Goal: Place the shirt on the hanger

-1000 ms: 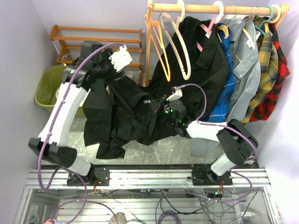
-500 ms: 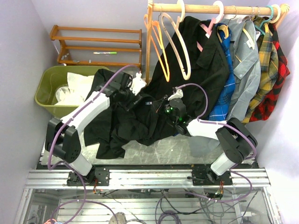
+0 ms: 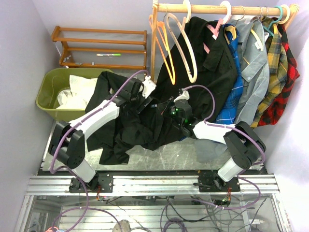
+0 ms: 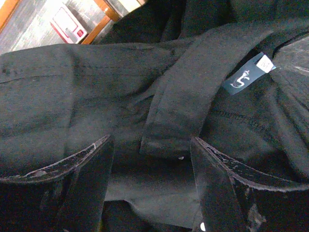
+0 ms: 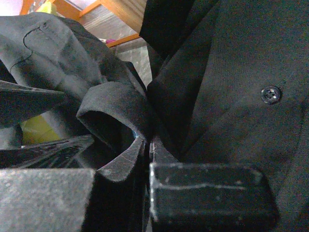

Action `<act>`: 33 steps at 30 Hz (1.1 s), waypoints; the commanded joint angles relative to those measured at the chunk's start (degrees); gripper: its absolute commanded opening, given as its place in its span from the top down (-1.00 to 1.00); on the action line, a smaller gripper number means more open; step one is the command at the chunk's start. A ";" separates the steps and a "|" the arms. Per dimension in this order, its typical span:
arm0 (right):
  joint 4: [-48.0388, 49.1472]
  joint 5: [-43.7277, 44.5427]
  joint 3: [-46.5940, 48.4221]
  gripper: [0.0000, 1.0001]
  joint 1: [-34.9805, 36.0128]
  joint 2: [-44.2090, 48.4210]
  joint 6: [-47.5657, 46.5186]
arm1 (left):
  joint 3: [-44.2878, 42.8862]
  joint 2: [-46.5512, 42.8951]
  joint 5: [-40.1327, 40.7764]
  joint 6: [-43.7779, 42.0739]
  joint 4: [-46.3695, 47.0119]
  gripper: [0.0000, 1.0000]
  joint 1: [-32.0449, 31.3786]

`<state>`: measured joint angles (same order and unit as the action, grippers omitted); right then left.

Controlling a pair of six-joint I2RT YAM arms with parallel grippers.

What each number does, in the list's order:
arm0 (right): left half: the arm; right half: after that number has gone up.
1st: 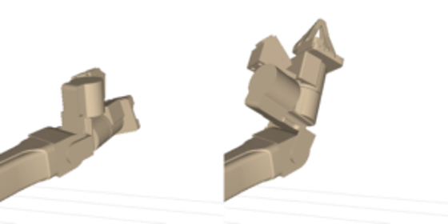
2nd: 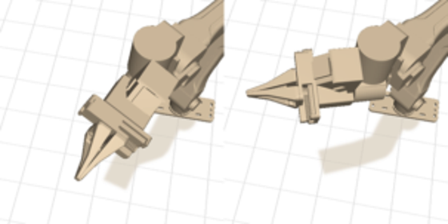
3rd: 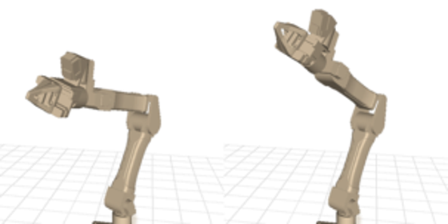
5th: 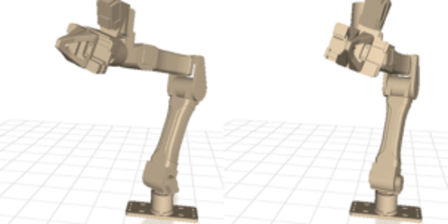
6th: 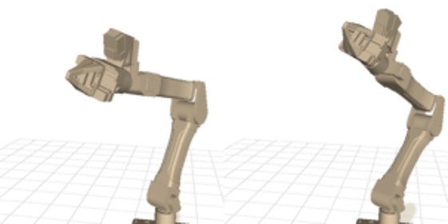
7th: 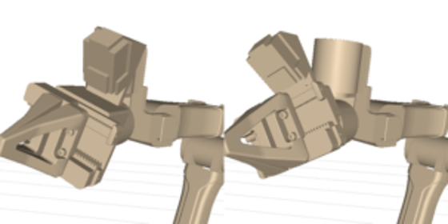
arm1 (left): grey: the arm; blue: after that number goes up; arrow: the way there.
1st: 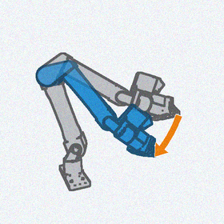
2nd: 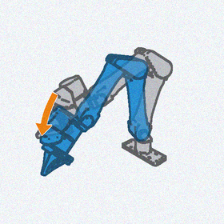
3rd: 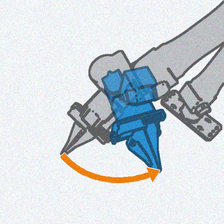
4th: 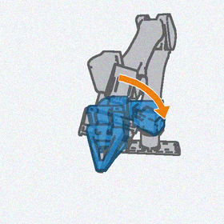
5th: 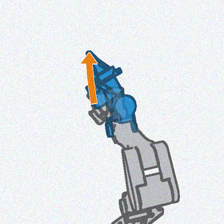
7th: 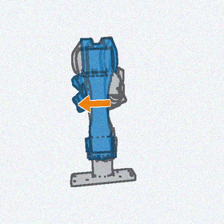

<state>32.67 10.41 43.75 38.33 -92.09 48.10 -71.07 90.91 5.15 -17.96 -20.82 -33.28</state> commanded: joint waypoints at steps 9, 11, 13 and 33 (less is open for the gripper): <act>-1.49 0.26 3.29 1.00 -1.09 -0.96 0.38 | 1.11 0.59 -3.52 -0.20 1.07 -0.48 -2.23; -1.76 -0.26 3.68 1.00 -1.23 -1.30 0.33 | 1.95 0.30 -3.07 -0.22 1.47 -0.49 -2.22; -0.86 -2.28 3.52 0.64 -1.42 -1.19 -0.09 | 3.17 0.42 -1.92 -0.26 3.13 -0.49 -2.29; -1.06 15.91 -25.38 -1.00 26.46 50.26 -36.79 | 6.62 4.10 6.43 1.54 14.92 -0.24 -3.93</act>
<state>35.53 14.92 17.39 57.21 -55.77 27.22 -64.10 94.06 11.84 -17.87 -9.19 -36.32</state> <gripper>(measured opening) 0.997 0.655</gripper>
